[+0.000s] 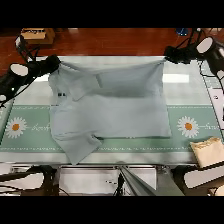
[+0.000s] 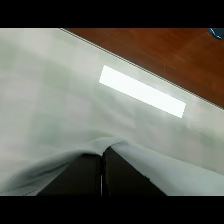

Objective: Fold the shirts.

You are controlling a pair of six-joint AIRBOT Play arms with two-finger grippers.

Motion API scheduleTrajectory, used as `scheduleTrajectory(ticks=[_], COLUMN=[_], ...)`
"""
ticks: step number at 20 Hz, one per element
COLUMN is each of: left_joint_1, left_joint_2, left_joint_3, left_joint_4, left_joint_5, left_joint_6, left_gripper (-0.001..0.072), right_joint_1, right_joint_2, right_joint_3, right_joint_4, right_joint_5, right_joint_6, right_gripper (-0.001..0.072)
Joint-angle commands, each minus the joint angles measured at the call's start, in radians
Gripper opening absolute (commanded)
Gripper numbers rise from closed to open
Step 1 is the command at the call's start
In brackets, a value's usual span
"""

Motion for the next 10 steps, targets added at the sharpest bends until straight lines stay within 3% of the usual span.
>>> scheduleTrajectory(ticks=[1, 7, 10], left_joint_1=[-0.005, -0.005, 0.027], left_joint_2=[-0.082, -0.097, -0.043], left_joint_3=[0.002, 0.013, 0.076], left_joint_4=[0.000, 0.000, 0.007], left_joint_5=[0.053, -0.032, -0.313], left_joint_6=[0.004, 0.011, 0.011], left_gripper=[0.0016, 0.0016, 0.0016], right_joint_1=[0.002, 0.001, 0.001], right_joint_2=[-0.078, -0.092, -0.032], right_joint_3=[0.000, 0.000, 0.001], right_joint_4=[0.013, 0.094, 0.077], right_joint_5=[-0.029, 0.081, 0.219], right_joint_6=[0.018, 0.023, 0.009], right_gripper=[0.0023, 0.0023, 0.0023])
